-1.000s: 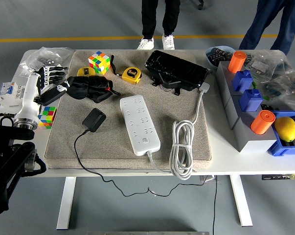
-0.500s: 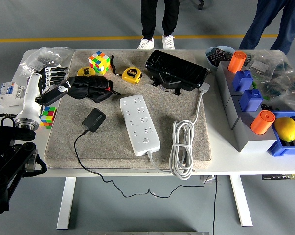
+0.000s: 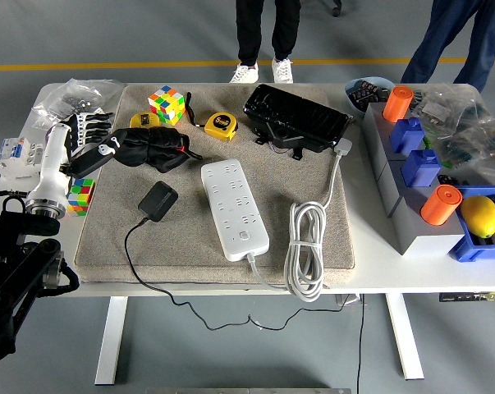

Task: Put the plug near the board,insert it into the board,press the button,pull the plug out

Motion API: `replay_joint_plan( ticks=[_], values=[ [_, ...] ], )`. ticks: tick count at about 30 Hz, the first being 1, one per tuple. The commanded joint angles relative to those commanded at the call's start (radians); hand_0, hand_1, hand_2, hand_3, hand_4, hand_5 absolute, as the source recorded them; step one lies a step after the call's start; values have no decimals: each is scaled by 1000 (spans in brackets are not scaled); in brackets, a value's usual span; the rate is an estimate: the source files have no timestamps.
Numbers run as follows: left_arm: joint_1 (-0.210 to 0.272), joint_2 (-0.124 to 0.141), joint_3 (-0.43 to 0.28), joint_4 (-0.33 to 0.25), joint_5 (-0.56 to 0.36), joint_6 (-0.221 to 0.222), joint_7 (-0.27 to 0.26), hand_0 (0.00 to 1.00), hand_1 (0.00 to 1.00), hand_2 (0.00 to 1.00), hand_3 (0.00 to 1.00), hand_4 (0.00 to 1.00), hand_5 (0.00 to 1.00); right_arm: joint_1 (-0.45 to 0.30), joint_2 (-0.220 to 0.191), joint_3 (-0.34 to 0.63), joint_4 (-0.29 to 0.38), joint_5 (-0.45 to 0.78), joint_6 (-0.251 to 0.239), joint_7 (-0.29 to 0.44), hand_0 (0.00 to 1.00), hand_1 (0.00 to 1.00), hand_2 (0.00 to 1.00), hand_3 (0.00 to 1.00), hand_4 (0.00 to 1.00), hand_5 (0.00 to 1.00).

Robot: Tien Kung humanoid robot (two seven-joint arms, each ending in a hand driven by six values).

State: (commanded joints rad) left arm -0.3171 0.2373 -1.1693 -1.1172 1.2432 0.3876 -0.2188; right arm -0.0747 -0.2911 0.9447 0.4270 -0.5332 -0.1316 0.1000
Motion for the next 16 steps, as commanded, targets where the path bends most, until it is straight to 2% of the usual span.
replay_joint_plan(
  ticks=[16],
  values=[
    [-3, -2, 3, -1, 5, -6, 9, 611, 618, 620, 628, 858, 319, -3, -3, -1, 0, -1, -6, 5, 610, 638, 592, 540, 743, 285]
  ],
)
